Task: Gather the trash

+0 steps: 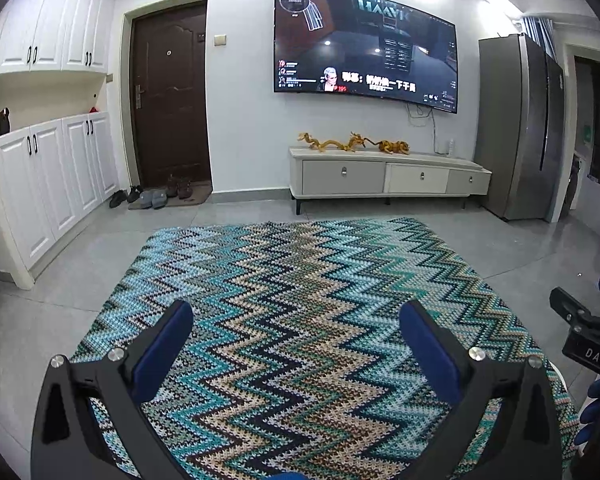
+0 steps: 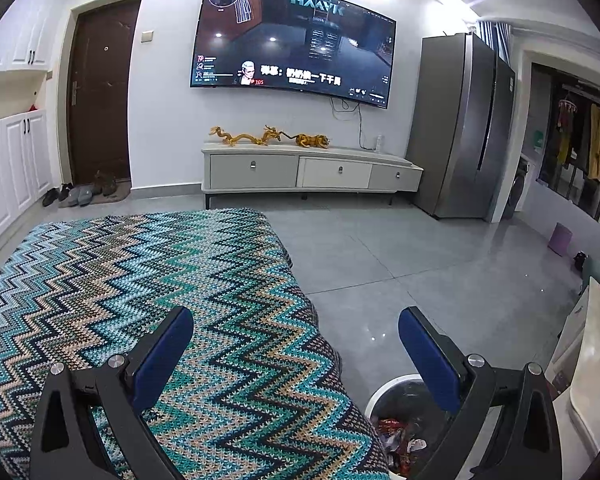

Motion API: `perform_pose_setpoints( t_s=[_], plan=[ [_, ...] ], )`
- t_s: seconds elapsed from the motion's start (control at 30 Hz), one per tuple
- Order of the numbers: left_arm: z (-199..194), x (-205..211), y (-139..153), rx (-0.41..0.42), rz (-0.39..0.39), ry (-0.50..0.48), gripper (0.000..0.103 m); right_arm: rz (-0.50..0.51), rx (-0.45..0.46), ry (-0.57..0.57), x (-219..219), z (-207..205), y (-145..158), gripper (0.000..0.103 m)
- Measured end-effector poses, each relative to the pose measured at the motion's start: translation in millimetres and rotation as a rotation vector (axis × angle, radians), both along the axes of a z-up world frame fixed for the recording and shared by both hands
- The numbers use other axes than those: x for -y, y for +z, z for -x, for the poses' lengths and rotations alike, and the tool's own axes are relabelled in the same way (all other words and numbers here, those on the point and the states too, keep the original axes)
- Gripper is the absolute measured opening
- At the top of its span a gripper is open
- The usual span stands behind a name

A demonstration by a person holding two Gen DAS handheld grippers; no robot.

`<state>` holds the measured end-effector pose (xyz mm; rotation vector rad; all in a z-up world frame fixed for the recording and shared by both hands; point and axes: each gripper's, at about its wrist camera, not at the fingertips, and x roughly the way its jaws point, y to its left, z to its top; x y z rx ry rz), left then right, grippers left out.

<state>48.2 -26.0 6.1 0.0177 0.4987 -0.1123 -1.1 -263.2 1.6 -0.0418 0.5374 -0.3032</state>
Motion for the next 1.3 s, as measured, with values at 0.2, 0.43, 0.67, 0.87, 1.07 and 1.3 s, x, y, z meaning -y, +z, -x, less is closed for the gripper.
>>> perform_pose_setpoints(
  t_s=[0.2, 0.43, 0.67, 0.87, 1.07, 1.3],
  plan=[
    [-1.4, -2.1, -1.4, -0.014, 0.013, 0.003, 0.103, 0.001, -0.001, -0.007, 3.0, 0.6, -0.6, 0.103],
    [-0.8, -0.4, -1.8, -0.01, 0.009, -0.003, 0.103, 0.002, 0.0, -0.015, 5.2, 1.5, -1.0, 0.103],
    [-2.6, -0.5, -2.6, -0.016, 0.01, -0.002, 0.103, 0.007, -0.009, -0.019, 5.4, 0.8, -3.2, 0.103],
    [-4.7, -2.1, -2.8, -0.014, 0.008, 0.002, 0.103, 0.012, -0.007, -0.028, 7.2, 0.7, -2.2, 0.103],
    [-6.3, -1.3, -2.2, -0.008, 0.006, 0.006, 0.103, 0.014, -0.003, -0.038, 10.5, 0.1, -0.7, 0.103],
    [-7.6, 1.8, -2.1, 0.001, -0.005, 0.008, 0.103, 0.012, -0.002, -0.042, 12.9, -1.7, -0.1, 0.103]
  ],
)
